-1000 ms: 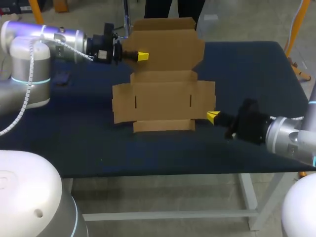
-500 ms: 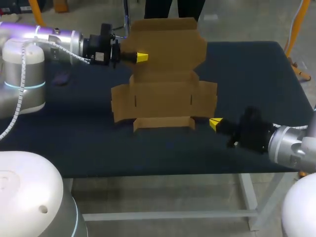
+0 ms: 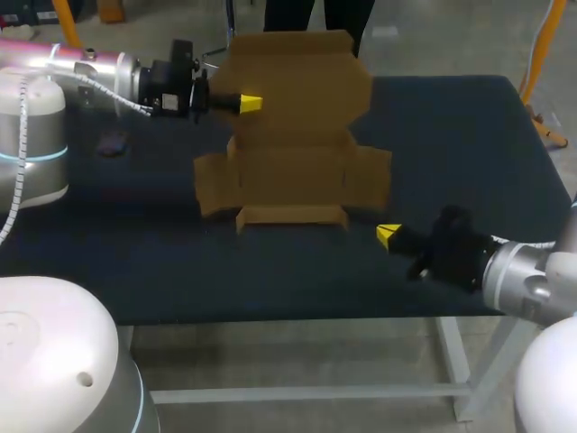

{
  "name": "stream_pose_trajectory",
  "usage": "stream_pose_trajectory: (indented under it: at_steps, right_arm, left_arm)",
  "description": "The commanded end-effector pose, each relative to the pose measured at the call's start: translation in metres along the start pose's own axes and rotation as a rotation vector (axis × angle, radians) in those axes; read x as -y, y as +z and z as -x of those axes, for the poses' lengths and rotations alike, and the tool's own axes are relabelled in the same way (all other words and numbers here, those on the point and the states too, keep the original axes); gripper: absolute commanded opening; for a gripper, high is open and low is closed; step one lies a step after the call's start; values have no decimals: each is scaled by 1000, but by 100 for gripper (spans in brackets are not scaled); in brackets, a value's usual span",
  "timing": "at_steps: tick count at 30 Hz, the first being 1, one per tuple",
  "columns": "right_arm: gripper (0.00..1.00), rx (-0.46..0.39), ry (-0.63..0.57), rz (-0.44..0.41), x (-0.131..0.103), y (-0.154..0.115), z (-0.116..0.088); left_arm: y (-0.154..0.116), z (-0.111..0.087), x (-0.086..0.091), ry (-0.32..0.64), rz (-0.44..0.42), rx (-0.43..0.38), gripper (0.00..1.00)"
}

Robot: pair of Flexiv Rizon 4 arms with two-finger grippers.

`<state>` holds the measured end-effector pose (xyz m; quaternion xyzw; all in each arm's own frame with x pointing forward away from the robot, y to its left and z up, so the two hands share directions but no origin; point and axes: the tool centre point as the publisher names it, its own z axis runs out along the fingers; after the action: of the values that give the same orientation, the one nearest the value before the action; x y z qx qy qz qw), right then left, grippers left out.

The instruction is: Assemble the packaging by folding the flat box into shape, placing the metal phone stand inside, and closing the box properly

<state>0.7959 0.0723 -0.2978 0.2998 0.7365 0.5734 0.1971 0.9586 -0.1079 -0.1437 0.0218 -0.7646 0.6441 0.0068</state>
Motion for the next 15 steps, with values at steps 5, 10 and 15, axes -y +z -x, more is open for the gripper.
stream_pose_trajectory:
  at_steps: [5,10,15]
  right_arm:
    - [0,22,-9,0,5,7,-10]
    - [0,22,-6,-4,6,11,-12]
    - [0,22,-8,-8,6,12,-13]
  left_arm:
    - [-14,-4,0,-3,17,8,0]
    - [-16,-6,-1,-17,21,3,0]
    - [-17,-4,-4,-58,19,0,0]
